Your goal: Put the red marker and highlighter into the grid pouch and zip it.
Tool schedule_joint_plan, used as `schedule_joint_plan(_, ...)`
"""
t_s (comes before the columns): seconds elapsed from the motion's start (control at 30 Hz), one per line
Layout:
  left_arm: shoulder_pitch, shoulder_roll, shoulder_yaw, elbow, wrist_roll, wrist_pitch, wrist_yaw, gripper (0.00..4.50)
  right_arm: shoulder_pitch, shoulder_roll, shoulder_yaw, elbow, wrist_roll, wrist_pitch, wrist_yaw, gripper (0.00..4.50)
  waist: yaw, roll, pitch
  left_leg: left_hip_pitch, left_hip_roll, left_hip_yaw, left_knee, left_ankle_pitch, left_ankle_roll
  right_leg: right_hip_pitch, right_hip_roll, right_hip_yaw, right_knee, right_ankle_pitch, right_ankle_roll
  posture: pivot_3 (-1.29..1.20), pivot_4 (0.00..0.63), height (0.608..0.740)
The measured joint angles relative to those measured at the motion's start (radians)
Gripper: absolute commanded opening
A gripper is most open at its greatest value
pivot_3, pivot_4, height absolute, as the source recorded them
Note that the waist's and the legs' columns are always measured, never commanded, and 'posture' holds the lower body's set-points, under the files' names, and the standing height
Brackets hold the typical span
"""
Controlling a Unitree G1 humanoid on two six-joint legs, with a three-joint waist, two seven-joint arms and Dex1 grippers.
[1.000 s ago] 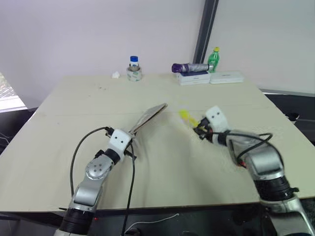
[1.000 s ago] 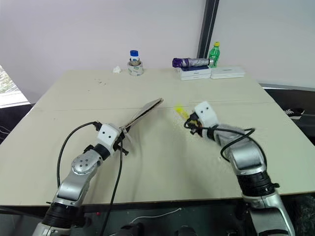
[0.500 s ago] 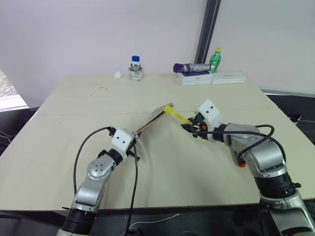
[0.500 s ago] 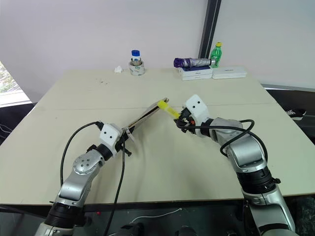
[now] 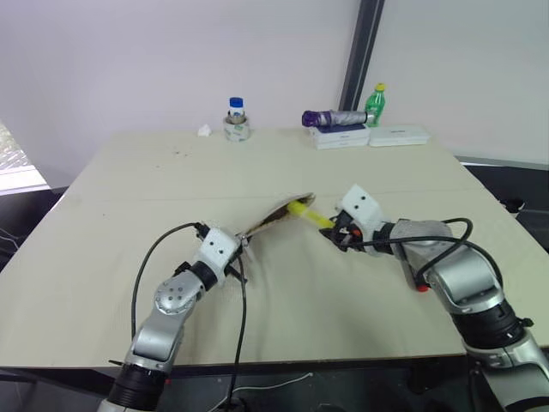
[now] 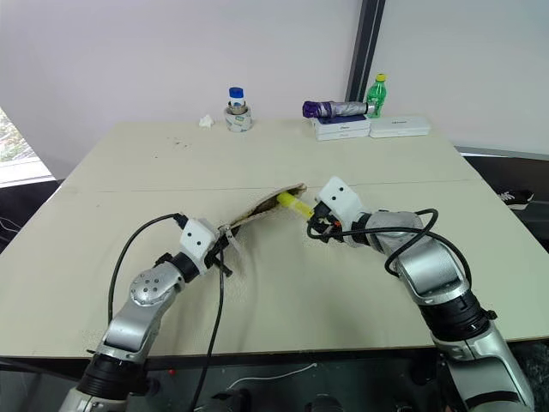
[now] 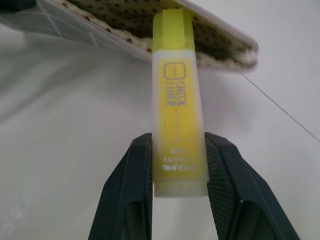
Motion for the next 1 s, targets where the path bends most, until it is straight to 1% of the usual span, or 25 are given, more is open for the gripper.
schedule_joint_plan(0.07,-0.001,0.04,-0.03,0.006,0.029,-0.055,-0.036,0.0,0.0,-0.042,0.041,-0.024,-0.011,-0.027,0.05,0.89,0.0,0.0,0.0,0.0,0.0,0.0,0.0,0.0,0.0,0.0,0.0,0.0,-0.001,0.0,0.0,0.0,0.15,0.737)
schedule_joint_plan(0.17,-0.002,0.081,-0.075,0.025,0.054,-0.124,-0.092,0.0,0.007,-0.072,0.089,-0.042,-0.029,-0.076,0.107,0.89,0.0,0.0,0.0,0.0,0.0,0.0,0.0,0.0,0.0,0.0,0.0,0.0,-0.001,0.0,0.0,0.0,0.15,0.737)
schedule_joint_plan(0.27,-0.004,0.1,-0.1,0.043,0.055,-0.177,-0.147,0.0,0.016,-0.068,0.119,-0.039,-0.042,-0.109,0.134,0.89,0.0,0.0,0.0,0.0,0.0,0.0,0.0,0.0,0.0,0.0,0.0,0.0,-0.001,0.0,0.0,0.0,0.15,0.737)
schedule_joint_plan(0.43,-0.015,0.099,-0.114,0.066,0.055,-0.207,-0.192,0.0,0.009,-0.023,0.131,-0.012,-0.063,-0.126,0.144,0.89,0.0,0.0,0.0,0.0,0.0,0.0,0.0,0.0,0.0,0.0,0.0,0.0,-0.001,0.0,0.0,0.0,0.15,0.737)
schedule_joint_plan(0.5,-0.015,0.093,-0.115,0.07,0.055,-0.207,-0.195,0.0,0.007,-0.015,0.131,0.0,-0.067,-0.131,0.15,1.93,0.0,0.0,0.0,0.0,0.0,0.0,0.0,0.0,0.0,0.0,0.0,0.0,-0.001,0.0,0.0,0.0,0.15,0.737)
schedule_joint_plan(0.57,-0.018,0.078,-0.12,0.076,0.055,-0.204,-0.195,0.0,0.007,-0.01,0.125,0.002,-0.065,-0.145,0.154,2.77,0.001,0.0,0.0,0.0,0.0,0.0,0.0,0.0,0.0,0.001,-0.001,0.0,-0.001,0.0,0.0,0.0,0.15,0.737)
schedule_joint_plan(0.63,-0.02,0.051,-0.123,0.076,0.051,-0.184,-0.187,0.0,0.009,-0.006,0.101,0.001,-0.053,-0.15,0.155,3.85,0.003,0.0,0.0,0.0,0.0,-0.001,0.0,0.0,0.0,0.001,-0.001,0.0,-0.001,0.0,0.0,0.0,0.15,0.737)
schedule_joint_plan(0.67,-0.021,0.041,-0.121,0.076,0.048,-0.169,-0.182,0.0,0.012,-0.009,0.076,-0.001,-0.045,-0.151,0.155,4.23,0.003,0.0,0.0,0.0,0.0,-0.001,0.001,0.0,0.0,0.001,-0.001,-0.001,-0.001,0.0,0.0,0.0,0.15,0.737)
schedule_joint_plan(0.73,-0.024,0.013,-0.109,0.069,0.028,-0.121,-0.162,0.0,0.027,-0.034,0.012,-0.014,-0.014,-0.15,0.165,4.23,0.005,0.0,0.0,0.0,0.0,-0.001,0.001,0.0,0.0,0.001,-0.001,-0.001,-0.001,0.0,0.0,0.0,0.15,0.737)
schedule_joint_plan(0.87,-0.039,-0.042,-0.073,0.056,-0.002,-0.012,-0.106,0.0,0.05,-0.084,-0.174,-0.023,0.074,-0.109,0.184,4.23,0.003,0.0,0.0,0.0,0.0,-0.001,0.001,0.0,0.0,0.002,-0.001,-0.002,-0.001,0.0,0.0,0.0,0.15,0.737)
schedule_joint_plan(0.93,-0.054,-0.082,-0.07,0.057,-0.005,0.034,-0.073,0.0,0.098,-0.115,-0.268,-0.019,0.109,-0.066,0.178,4.23,0.004,-0.001,0.0,0.0,0.0,-0.001,0.001,0.0,0.0,0.003,-0.001,-0.002,-0.001,0.0,0.0,0.0,0.15,0.737)
schedule_joint_plan(1.0,-0.06,-0.099,-0.071,0.058,-0.003,0.056,-0.049,0.0,0.151,-0.143,-0.313,0.006,0.106,-0.047,0.155,4.23,0.005,-0.001,0.0,0.0,0.0,-0.001,0.001,0.0,0.0,0.003,-0.001,-0.002,-0.001,0.0,0.0,0.0,0.15,0.737)
